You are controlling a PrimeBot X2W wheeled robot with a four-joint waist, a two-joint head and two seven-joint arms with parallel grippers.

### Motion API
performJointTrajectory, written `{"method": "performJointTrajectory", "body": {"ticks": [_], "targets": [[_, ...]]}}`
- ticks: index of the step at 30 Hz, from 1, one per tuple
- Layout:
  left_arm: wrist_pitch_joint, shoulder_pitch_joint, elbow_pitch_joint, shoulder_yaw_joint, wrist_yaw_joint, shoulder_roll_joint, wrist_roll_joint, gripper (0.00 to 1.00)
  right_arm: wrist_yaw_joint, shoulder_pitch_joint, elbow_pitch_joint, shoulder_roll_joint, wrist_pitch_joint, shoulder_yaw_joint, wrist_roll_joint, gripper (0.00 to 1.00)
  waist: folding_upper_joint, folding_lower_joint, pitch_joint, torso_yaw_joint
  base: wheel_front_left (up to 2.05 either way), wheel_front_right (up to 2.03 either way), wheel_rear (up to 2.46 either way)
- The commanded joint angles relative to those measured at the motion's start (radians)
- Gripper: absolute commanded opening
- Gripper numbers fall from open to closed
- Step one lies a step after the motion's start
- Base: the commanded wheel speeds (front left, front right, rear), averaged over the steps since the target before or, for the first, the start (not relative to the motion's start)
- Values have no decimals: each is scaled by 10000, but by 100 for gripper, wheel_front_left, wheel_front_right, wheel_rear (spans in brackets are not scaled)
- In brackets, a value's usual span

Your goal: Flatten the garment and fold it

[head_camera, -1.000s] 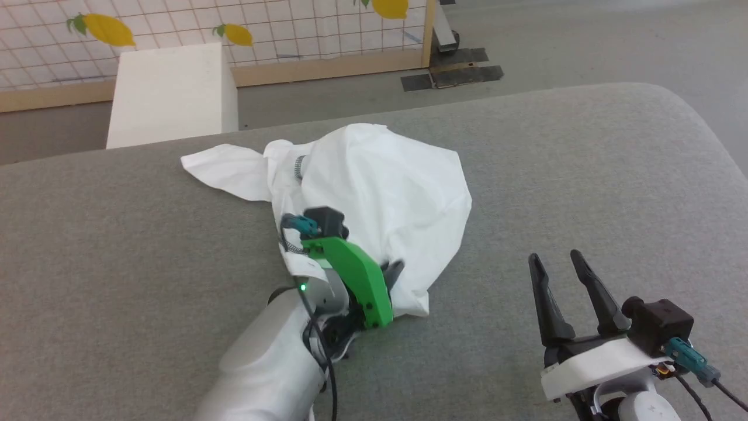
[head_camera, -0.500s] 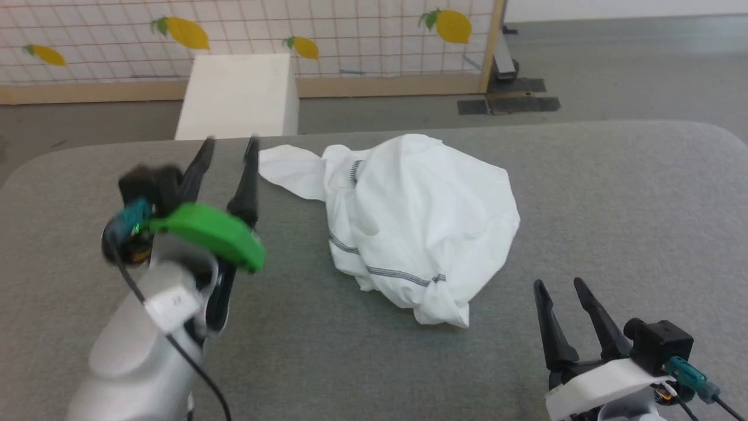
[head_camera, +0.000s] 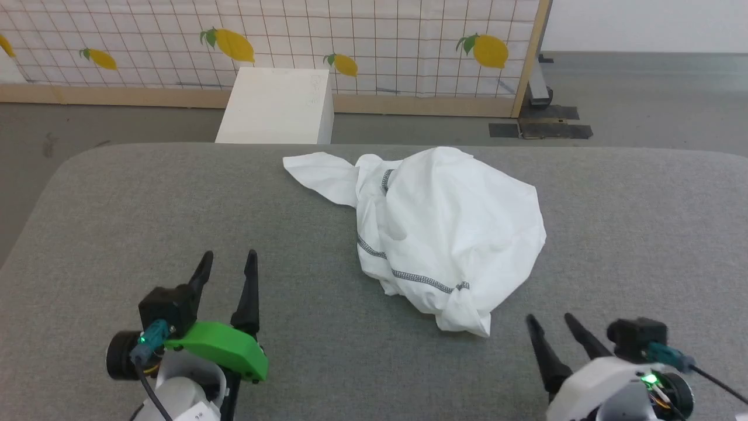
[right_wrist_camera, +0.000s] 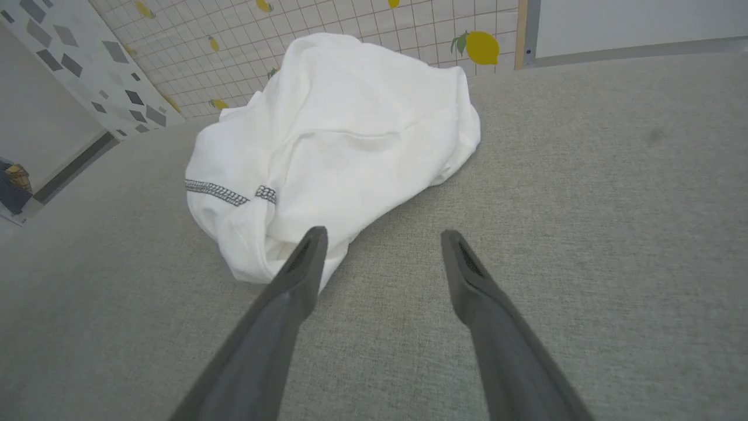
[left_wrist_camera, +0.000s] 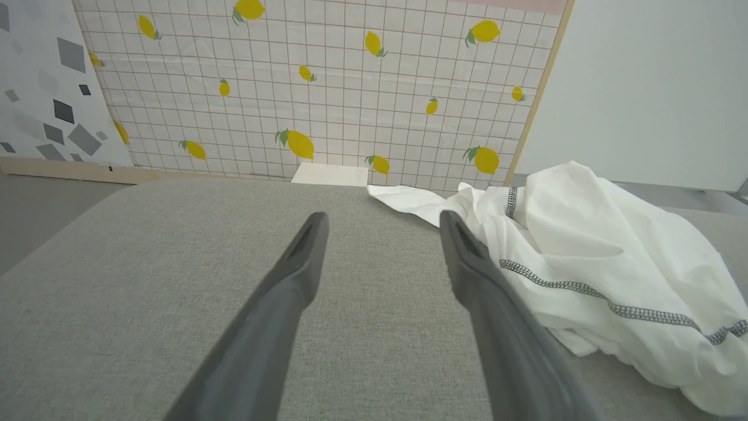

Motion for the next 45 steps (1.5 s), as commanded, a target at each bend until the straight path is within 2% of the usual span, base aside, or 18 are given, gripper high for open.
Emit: {"method": "performJointTrajectory", "body": {"ticks": [1, 7, 10, 14, 15, 16, 17, 18, 23, 27, 29, 32, 36, 37, 38, 45], "targets": [[-73, 165, -67, 117, -59, -133, 95, 100, -15, -265, -28, 5, 451, 123, -72, 100, 0, 0, 41, -34, 0, 0, 0], [-74, 485, -266, 679, -142, -603, 394, 100, -15, -1835, 99, 5, 3159, 1456, -433, 100, 0, 0, 311, -219, 0, 0, 0], [-75, 528, -241, 787, -299, -810, 577, 100, -15, -2736, 709, 5, 4350, 2065, -723, 100, 0, 0, 458, -198, 0, 0, 0], [-75, 443, -111, 915, -562, -1111, 820, 100, -15, -3708, 1846, 5, 5101, 2778, -714, 100, 0, 0, 650, -14, 0, 0, 0], [-75, 421, -80, 952, -617, -1174, 874, 100, -15, -3831, 2062, 5, 5100, 2922, -611, 87, 0, 0, 667, 34, 0, 0, 0], [-75, 413, -57, 991, -654, -1220, 914, 100, -15, -3922, 2201, 5, 5062, 3066, -557, 39, 0, 0, 675, 58, 0, 0, 0], [-75, 413, -31, 1048, -692, -1275, 963, 100, -15, -4011, 2307, 5, 4888, 3170, -432, 11, 0, 0, 681, 80, 0, 0, 0], [-75, 492, 13, 1270, -803, -1438, 1126, 100, -15, -4108, 2550, 5, 4360, 3226, -113, 0, 0, 0, 644, 55, 0, 0, 0], [-75, 568, 35, 1504, -931, -1583, 1300, 100, -15, -3523, 1969, -21, 3817, 1899, -92, 0, 0, 0, 541, -60, 0, 0, 0], [-76, 632, 22, 1646, -1026, -1662, 1457, 100, -15, -2519, 830, -404, 3936, -215, -524, 0, 0, 0, 467, -225, 0, 0, 0], [-76, 645, 32, 1684, -1092, -1728, 1527, 100, -15, -1901, 301, -484, 4166, -1585, -925, 0, 0, 0, 438, -289, 0, 0, 0], [-76, 654, 89, 1711, -1177, -1826, 1605, 100, -15, -1211, -220, -327, 4533, -2899, -1339, 0, 0, 0, 405, -360, 0, 0, 0], [-76, 685, 217, 1766, -1284, -1953, 1658, 100, -15, -653, -507, -69, 4674, -3875, -1498, 0, 0, 0, 377, -427, 0, 0, 0], [-76, 694, 251, 1795, -1310, -1979, 1666, 100, -15, -620, -594, -33, 4468, -4023, -1483, 17, 0, 0, 359, -449, 0, 0, 0], [-76, 706, 274, 1827, -1328, -1996, 1667, 100, -15, -615, -649, -16, 4296, -4102, -1391, 100, 0, 0, 349, -476, 0, 0, 0], [-68, 589, 411, 2011, -1446, -2216, 1479, 100, -15, -465, -897, 2, 2039, -4708, 145, 100, 0, 0, 239, -652, 0, 0, 0]]}}
